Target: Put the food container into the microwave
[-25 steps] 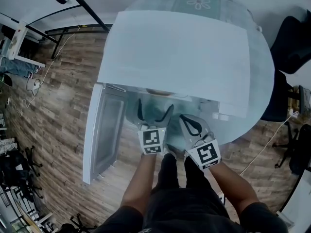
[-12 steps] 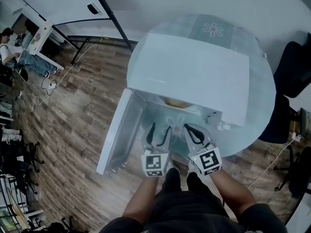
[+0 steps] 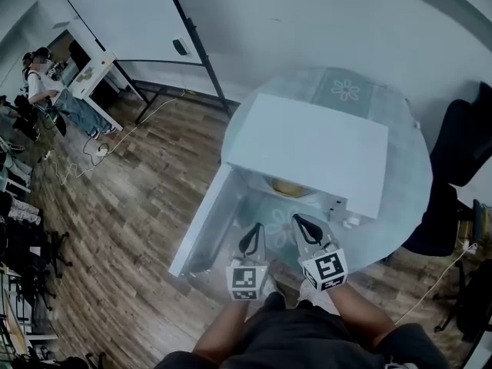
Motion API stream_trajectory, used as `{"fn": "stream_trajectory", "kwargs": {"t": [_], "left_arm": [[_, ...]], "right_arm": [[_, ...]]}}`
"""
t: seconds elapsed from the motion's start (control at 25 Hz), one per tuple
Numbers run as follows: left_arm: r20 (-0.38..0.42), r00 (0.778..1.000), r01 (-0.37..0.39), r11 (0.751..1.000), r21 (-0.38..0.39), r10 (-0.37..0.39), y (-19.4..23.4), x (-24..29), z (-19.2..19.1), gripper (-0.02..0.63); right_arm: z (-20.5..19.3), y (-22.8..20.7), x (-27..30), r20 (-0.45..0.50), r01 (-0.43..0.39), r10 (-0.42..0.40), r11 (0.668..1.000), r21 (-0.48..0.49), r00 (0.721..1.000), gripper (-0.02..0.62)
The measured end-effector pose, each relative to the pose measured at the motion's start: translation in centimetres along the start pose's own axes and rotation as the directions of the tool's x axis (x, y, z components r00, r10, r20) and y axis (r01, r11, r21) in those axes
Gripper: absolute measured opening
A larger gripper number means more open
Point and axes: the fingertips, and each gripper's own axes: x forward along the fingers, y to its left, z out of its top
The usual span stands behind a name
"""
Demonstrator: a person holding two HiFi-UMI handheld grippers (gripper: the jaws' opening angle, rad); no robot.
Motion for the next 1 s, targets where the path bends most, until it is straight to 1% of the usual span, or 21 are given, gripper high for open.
{"fn": "stream_trajectory", "kwargs": {"t": [0.16,0.24,0.4,0.48,0.6,0.8,1.0], "left_arm": [[0.021,1.0,0.018,1.0,0.002,-0.018,-0.2,-0.7,1.9,0.005],[0.039,0.999,0.02,1.0,0.007,-0.021,-0.2,-0.9,3.0,0.005],[0.108,0.994,0.015,1.0,0.008,-0.015,-0.4,-2.2,5.3,0.005],[0.128,0.992,0.008,1.0,0.005,-0.008,-0.5,-2.8,6.1,0.006],[0.139,0.99,0.004,1.0,0.003,-0.005,-0.5,-3.4,7.0,0.006],[0.154,0.988,0.007,1.0,-0.005,-0.006,-0.6,-3.7,8.0,0.006],[0.165,0.986,0.005,1.0,-0.004,-0.004,-0.1,-4.0,8.2,0.006]], "right_arm": [[1.7,0.4,-0.6,0.035,-0.005,0.005,1.0,-0.001,0.999,-0.005],[2.8,0.5,-0.9,0.063,-0.026,0.026,1.0,-0.009,0.998,-0.005],[5.2,0.9,-2.1,0.124,-0.067,0.071,0.997,-0.035,0.99,-0.005],[6.1,1.0,-2.7,0.136,-0.068,0.076,0.996,-0.06,0.988,-0.005],[7.5,1.1,-3.2,0.157,-0.047,0.06,0.995,-0.087,0.986,-0.005],[8.6,1.1,-3.4,0.153,-0.028,0.048,0.991,-0.132,0.987,-0.005],[8.5,1.8,-3.1,0.145,-0.042,0.061,0.991,-0.129,0.988,-0.005]]}}
